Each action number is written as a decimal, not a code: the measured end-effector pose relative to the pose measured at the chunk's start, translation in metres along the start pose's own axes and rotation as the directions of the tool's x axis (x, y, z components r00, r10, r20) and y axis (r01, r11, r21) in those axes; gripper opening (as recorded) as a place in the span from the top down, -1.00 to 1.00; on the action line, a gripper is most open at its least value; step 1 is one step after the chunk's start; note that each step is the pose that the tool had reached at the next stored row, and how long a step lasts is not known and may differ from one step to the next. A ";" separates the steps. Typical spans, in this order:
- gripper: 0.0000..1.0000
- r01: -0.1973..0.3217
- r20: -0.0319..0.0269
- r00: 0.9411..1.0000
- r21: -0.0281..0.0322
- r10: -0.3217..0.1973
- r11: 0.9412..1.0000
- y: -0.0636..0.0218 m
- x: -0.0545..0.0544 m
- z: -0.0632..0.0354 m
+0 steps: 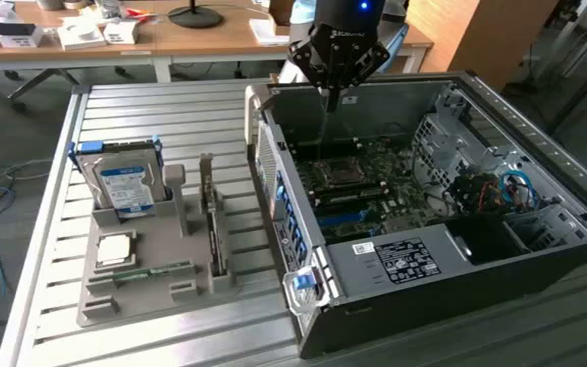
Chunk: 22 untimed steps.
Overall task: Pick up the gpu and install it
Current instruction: 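Reach for the gpu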
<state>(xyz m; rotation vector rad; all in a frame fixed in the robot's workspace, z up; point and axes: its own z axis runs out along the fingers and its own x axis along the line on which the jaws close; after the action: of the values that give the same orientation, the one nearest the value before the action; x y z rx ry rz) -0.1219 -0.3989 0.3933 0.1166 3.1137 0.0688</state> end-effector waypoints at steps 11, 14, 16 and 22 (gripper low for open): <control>0.79 0.000 0.000 1.000 0.000 0.000 1.000 0.0000 0.000 0.0001; 0.79 0.000 0.000 1.000 0.000 0.000 1.000 -0.0002 0.002 0.0001; 0.79 0.000 0.000 1.000 0.000 0.000 1.000 -0.0005 0.006 0.0000; 0.79 0.000 0.000 1.000 0.000 0.000 1.000 -0.0012 0.016 0.0001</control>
<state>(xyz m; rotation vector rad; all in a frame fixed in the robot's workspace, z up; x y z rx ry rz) -0.1375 -0.3989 0.3928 0.1166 3.1137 0.0688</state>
